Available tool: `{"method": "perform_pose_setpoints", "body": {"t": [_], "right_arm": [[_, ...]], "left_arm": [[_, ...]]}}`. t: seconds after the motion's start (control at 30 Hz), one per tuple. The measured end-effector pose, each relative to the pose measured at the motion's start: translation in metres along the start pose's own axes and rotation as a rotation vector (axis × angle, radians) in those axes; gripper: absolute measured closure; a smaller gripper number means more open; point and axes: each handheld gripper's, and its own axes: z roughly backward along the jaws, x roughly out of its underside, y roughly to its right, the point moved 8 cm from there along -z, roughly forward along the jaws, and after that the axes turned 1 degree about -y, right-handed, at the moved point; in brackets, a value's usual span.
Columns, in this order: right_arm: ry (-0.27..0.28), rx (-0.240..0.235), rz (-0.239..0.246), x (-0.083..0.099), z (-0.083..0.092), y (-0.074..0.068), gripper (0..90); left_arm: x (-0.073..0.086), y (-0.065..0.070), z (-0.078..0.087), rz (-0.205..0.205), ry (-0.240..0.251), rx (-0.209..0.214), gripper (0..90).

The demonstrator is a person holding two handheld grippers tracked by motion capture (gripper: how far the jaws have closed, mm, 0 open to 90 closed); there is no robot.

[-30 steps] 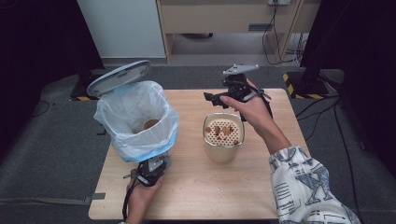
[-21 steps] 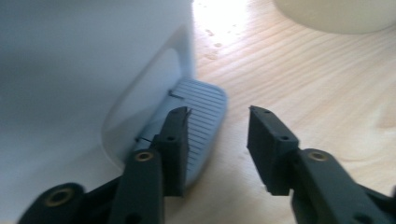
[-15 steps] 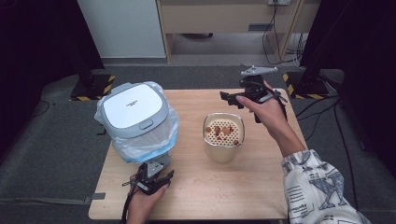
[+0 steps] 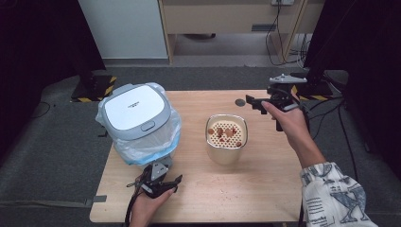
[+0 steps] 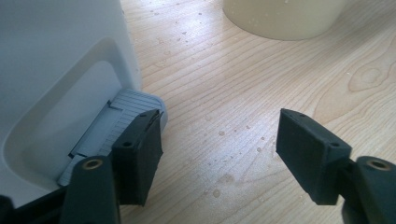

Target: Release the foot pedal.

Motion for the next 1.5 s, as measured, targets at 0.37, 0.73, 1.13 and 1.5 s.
{"method": "perform_pose_setpoints", "body": {"t": [0.37, 0.73, 1.13, 1.5], "right_arm": [[-0.033, 0.050, -0.050, 0.052, 0.008, 0.027, 6.4], [-0.054, 0.072, -0.054, 0.095, 0.013, 0.037, 7.2], [-0.132, 0.080, -0.084, 0.144, 0.001, 0.038, 7.1], [-0.235, 0.110, -0.148, 0.174, -0.021, 0.042, 7.4]], "left_arm": [[0.001, 0.001, -0.001, -0.002, -0.013, 0.012, 28.5], [0.002, 0.003, -0.003, -0.015, -0.023, 0.009, 26.9], [0.003, 0.003, -0.004, -0.023, -0.028, 0.010, 26.8], [0.004, 0.004, -0.005, -0.032, -0.034, 0.010, 26.7]]}}
